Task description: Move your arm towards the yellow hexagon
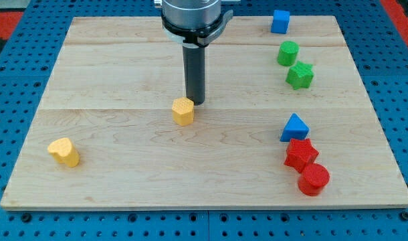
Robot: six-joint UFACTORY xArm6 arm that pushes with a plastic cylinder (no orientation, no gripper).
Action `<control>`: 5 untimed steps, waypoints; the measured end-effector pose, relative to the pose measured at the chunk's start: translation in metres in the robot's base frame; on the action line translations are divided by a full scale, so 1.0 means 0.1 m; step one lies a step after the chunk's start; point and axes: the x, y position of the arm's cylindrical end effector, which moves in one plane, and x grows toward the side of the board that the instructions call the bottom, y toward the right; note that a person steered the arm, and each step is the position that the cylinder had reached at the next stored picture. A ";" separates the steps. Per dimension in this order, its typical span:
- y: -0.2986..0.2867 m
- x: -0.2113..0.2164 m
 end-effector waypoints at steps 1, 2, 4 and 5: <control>0.04 0.11; 0.11 0.17; 0.67 0.10; 0.67 0.36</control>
